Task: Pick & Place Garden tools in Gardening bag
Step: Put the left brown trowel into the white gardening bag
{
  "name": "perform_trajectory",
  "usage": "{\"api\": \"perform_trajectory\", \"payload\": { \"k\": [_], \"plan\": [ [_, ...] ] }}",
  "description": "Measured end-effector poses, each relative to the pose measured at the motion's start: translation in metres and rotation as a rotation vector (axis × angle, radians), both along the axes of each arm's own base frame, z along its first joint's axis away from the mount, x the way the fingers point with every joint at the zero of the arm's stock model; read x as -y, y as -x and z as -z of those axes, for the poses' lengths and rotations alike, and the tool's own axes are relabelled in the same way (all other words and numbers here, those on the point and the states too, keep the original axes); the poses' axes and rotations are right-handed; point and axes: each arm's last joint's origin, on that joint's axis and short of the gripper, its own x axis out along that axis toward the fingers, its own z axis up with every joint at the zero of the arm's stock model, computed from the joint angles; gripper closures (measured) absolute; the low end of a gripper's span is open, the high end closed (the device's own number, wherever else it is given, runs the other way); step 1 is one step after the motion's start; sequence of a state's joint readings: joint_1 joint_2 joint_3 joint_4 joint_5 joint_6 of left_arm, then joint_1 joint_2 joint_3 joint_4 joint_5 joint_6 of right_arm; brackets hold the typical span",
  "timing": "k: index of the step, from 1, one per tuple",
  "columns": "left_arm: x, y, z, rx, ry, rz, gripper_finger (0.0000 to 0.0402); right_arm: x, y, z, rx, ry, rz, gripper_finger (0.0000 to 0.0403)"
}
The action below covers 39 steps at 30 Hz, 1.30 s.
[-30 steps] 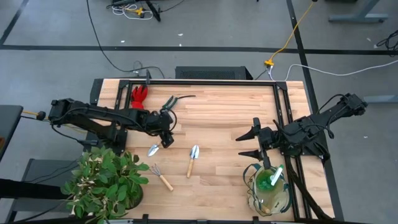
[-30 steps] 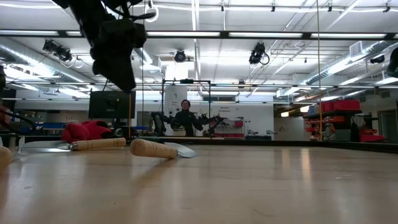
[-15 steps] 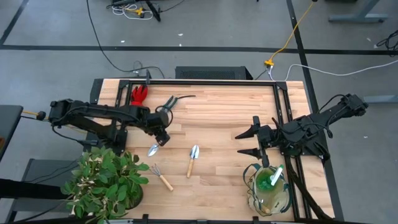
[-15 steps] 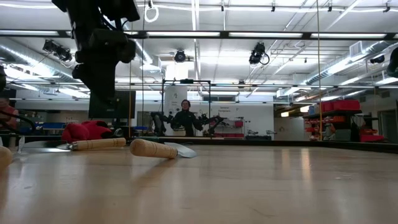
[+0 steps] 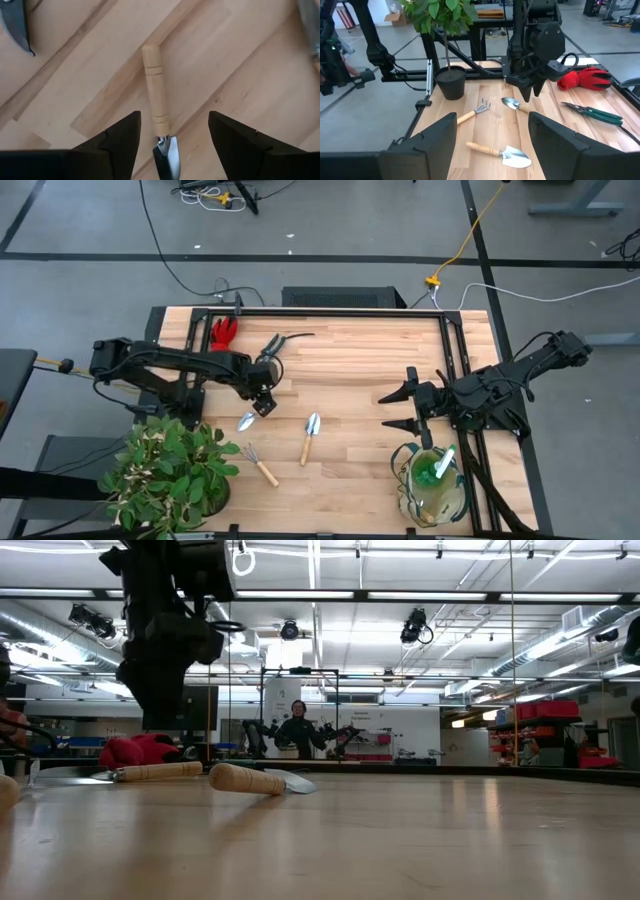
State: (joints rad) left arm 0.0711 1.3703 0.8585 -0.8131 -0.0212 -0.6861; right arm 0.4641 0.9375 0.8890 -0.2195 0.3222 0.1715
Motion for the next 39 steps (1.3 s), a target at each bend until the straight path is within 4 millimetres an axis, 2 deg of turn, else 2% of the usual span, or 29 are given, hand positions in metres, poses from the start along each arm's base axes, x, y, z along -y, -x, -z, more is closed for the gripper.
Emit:
{"api": "perform_trajectory", "payload": {
  "k": [15,22,39],
  "plan": [
    [0.000,-0.012,0.032,-0.135,0.026,0.004,0.0165,0.000,0.001,0.003,-0.026,0.010,0.002,0.0156],
    [-0.001,-0.021,0.044,-0.139,0.025,0.004,0.0165,0.000,0.001,0.003,-0.026,0.003,0.004,0.0156],
    [-0.003,-0.023,0.047,-0.147,-0.024,-0.007,0.0165,0.000,0.001,0.003,-0.029,-0.015,0.009,0.0156]
  ]
}}
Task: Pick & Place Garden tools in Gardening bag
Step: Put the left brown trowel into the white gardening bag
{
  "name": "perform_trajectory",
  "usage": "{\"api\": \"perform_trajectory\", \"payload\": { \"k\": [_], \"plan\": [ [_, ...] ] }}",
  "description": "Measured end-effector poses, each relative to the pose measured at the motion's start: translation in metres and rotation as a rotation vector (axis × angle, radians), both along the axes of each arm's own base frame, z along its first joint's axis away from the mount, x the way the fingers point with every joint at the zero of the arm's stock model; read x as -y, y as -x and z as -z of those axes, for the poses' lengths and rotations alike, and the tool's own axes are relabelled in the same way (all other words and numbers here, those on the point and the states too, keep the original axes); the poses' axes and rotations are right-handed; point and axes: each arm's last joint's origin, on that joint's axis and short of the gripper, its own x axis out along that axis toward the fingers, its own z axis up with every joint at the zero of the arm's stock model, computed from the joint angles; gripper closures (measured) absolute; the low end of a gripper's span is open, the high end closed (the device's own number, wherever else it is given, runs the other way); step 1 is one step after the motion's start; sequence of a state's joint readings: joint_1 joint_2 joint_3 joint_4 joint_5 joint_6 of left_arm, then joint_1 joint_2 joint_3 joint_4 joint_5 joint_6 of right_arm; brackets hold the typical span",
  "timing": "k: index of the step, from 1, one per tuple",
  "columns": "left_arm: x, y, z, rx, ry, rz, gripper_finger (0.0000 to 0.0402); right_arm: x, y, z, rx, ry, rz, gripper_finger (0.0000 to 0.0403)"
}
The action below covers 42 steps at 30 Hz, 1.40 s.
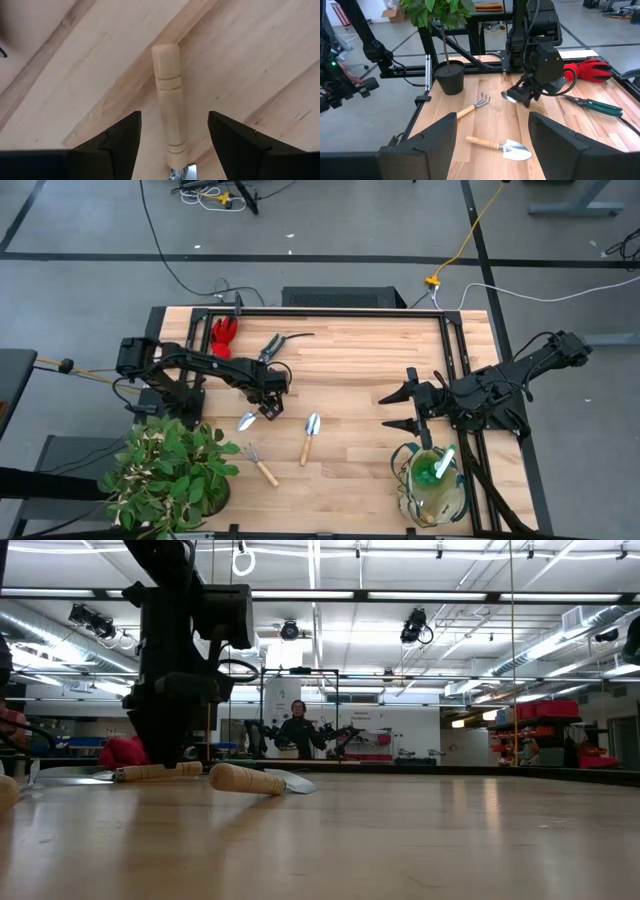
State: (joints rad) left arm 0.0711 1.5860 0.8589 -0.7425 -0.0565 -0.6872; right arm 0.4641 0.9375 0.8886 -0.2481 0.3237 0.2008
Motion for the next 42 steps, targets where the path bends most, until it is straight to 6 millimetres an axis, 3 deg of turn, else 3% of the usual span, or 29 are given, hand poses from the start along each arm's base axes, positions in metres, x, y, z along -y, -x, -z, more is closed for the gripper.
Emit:
{"api": "perform_trajectory", "payload": {
  "k": [25,42],
  "plan": [
    [0.001,-0.003,0.012,-0.037,0.032,0.002,0.0168,0.000,0.000,0.000,0.001,0.003,0.000,0.0156],
    [0.001,-0.004,0.012,-0.035,0.036,0.006,0.0265,0.000,0.000,0.000,0.001,0.004,-0.001,0.0156]
  ]
}}
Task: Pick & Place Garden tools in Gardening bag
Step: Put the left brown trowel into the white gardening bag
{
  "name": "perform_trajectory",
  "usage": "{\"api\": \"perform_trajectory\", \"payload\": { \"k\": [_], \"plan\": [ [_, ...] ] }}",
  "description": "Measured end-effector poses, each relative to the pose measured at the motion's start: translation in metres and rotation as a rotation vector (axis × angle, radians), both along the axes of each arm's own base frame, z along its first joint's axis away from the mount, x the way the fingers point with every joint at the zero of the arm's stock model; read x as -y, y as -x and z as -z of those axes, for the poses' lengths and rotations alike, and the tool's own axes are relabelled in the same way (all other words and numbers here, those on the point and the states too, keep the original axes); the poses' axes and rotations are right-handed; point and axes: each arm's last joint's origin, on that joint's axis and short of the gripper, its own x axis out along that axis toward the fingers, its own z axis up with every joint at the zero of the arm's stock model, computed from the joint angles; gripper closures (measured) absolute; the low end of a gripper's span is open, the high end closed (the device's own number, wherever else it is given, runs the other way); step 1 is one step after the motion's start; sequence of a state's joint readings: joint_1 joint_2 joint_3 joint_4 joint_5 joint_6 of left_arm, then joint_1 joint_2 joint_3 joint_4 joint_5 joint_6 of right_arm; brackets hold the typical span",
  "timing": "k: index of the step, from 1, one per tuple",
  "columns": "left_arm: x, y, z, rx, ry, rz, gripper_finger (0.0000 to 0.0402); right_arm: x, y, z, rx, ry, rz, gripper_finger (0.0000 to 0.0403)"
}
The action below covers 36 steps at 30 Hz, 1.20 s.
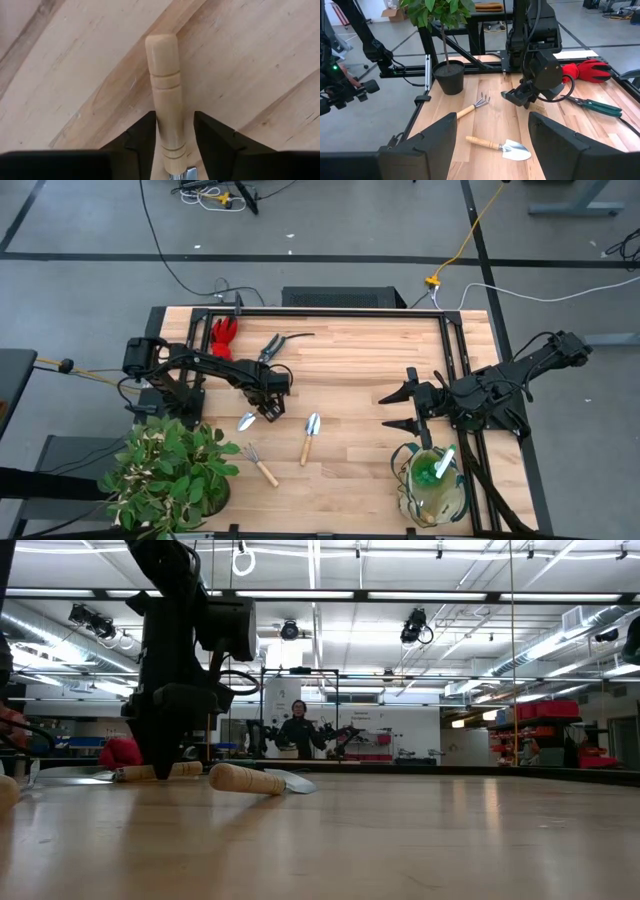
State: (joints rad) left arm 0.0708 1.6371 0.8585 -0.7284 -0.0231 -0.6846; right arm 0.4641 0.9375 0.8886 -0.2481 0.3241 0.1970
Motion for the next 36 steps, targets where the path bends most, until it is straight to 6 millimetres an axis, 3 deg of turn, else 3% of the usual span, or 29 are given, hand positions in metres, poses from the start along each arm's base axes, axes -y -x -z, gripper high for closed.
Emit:
{"api": "perform_trajectory", "payload": {
  "k": [19,36],
  "plan": [
    [0.0001,0.0000,0.0000,0.000,0.002,0.000,0.0317,0.0000,0.0000,0.0000,0.000,0.006,-0.002,0.0156],
    [0.0005,0.0000,0.0000,0.001,0.018,0.027,0.0327,0.0000,0.0000,0.0000,0.000,0.004,-0.001,0.0156]
  ]
}}
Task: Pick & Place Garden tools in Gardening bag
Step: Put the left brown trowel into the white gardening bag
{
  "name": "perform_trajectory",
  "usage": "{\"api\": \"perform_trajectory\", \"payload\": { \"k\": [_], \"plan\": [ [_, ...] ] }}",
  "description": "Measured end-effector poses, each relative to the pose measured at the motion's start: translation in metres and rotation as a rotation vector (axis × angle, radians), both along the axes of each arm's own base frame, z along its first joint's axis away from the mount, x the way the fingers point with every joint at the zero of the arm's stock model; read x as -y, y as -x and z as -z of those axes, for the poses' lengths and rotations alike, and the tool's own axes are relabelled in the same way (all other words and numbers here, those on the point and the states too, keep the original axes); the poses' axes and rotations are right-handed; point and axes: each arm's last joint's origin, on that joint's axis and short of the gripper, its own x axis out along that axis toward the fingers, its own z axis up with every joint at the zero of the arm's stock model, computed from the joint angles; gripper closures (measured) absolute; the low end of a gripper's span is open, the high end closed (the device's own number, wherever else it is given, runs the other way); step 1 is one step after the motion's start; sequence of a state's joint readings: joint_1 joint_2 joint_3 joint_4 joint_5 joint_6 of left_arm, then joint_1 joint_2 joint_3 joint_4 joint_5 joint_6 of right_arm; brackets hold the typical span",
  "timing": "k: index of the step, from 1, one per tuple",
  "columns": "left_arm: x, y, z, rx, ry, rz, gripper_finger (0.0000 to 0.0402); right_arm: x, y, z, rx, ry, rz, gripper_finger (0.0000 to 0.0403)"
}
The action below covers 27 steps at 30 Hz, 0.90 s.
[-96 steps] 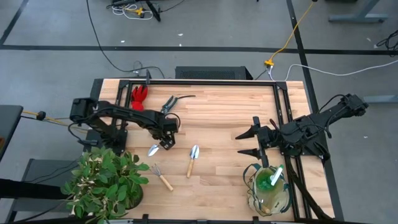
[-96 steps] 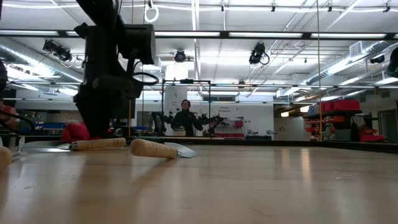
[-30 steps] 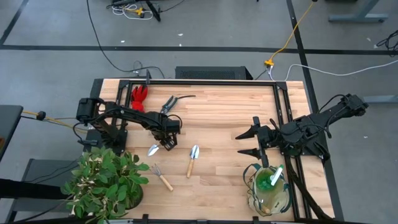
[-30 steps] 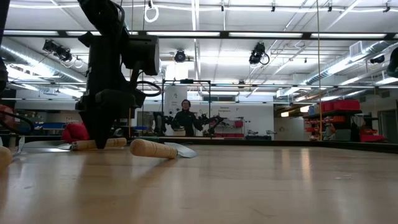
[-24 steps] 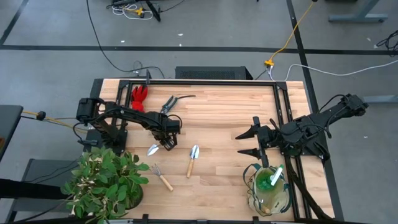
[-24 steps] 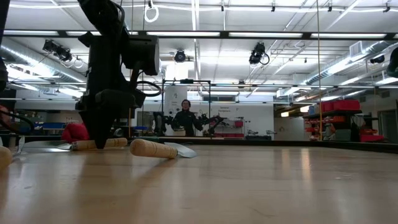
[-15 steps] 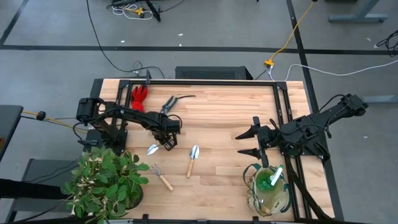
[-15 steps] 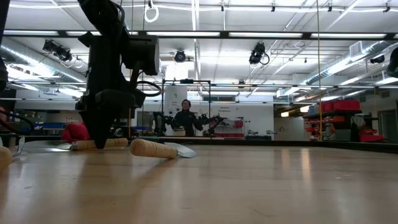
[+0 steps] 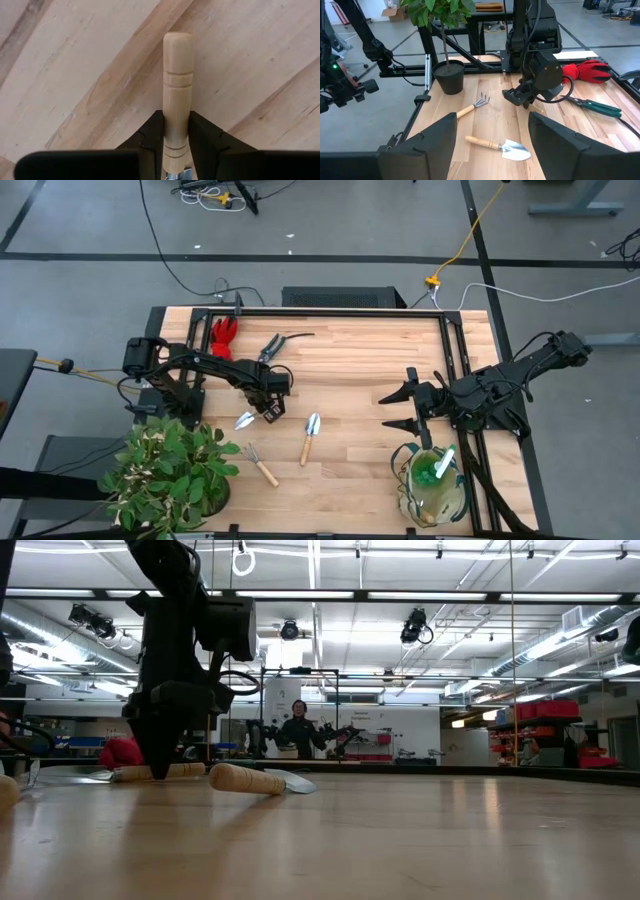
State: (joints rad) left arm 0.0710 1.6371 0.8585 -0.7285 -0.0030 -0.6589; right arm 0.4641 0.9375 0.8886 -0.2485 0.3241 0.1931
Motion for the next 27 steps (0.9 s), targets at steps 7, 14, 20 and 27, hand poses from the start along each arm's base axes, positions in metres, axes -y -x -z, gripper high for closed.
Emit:
{"api": "perform_trajectory", "payload": {
  "k": [7,14,20,27],
  "plan": [
    [0.001,0.000,0.000,0.003,0.042,0.003,0.0328,0.000,0.000,0.000,0.000,0.000,0.000,0.0156],
    [0.000,-0.008,-0.015,0.001,0.034,0.016,0.0328,0.000,0.000,0.000,0.003,0.018,-0.006,0.0156],
    [-0.001,-0.021,-0.037,0.036,-0.003,0.052,0.0328,0.000,0.000,0.000,0.007,0.015,-0.005,0.0156],
    [-0.003,-0.039,-0.063,0.130,-0.034,0.095,0.0328,0.000,-0.001,-0.004,0.045,-0.003,-0.004,0.0156]
  ]
}}
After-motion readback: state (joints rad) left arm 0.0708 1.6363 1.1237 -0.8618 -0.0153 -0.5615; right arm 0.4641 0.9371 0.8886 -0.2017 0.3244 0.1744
